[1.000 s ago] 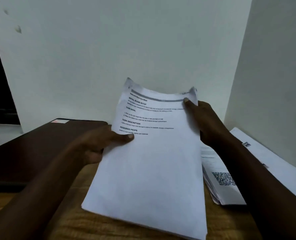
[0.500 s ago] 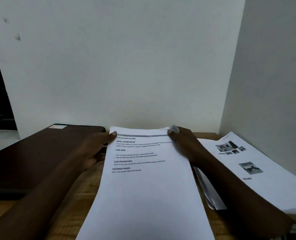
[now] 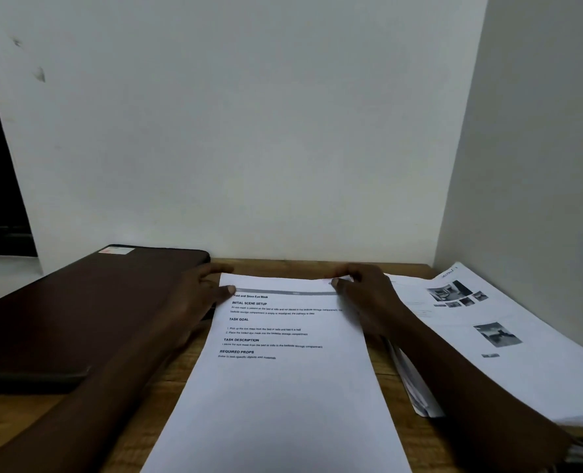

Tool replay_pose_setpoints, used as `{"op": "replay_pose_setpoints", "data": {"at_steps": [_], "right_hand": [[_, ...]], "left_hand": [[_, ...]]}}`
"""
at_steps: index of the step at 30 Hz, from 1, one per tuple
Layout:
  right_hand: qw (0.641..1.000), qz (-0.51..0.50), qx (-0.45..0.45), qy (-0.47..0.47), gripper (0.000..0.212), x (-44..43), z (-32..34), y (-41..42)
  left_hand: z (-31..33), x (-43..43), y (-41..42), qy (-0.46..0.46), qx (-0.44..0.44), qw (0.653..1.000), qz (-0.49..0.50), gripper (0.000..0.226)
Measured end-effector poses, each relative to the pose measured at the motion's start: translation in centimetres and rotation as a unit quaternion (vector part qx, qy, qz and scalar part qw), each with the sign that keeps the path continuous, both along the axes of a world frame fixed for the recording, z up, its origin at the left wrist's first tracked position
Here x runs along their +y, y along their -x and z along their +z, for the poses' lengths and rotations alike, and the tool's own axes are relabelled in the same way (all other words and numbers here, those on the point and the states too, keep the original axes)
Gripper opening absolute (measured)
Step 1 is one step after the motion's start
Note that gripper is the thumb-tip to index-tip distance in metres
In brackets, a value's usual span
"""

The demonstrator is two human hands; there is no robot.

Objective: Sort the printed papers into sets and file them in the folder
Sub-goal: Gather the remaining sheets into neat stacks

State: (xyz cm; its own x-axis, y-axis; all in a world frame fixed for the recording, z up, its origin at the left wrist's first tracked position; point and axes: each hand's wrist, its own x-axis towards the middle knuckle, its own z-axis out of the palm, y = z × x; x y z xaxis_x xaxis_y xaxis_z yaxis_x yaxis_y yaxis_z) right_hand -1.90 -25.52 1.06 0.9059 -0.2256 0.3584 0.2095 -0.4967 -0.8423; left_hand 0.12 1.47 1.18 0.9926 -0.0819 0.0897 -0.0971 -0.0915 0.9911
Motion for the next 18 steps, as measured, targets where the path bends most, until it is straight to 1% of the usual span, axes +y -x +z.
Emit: {"op": "replay_pose_setpoints", "data": {"at_steps": [2, 9, 14, 16, 18], "right_hand": [[1.000, -0.002, -0.004, 0.012, 0.020, 0.07, 0.04, -0.02], [0.999, -0.012, 0.000, 0.048, 0.016, -0.04, -0.07, -0.25], [0.998, -0.024, -0.011, 0.064, 0.017, -0.07, -0.17, -0.45], [0.998, -0.025, -0.014, 0.061, 0.018, -0.09, -0.19, -0.46], [0.998, -0.025, -0.021, 0.055, 0.018, -0.10, -0.17, -0.39]], "left_hand": [[0.13, 0.04, -0.13, -0.020, -0.022, 1.000, -0.003, 0.029], [-0.09, 0.31, -0.55, -0.002, -0.032, 0.999, 0.022, 0.016], [-0.16, 0.22, -0.63, 0.001, -0.058, 0.998, 0.036, 0.018], [-0.13, 0.17, -0.61, 0.007, -0.070, 0.997, 0.032, 0.021], [-0.10, 0.17, -0.61, 0.014, -0.069, 0.997, 0.030, 0.019]]}}
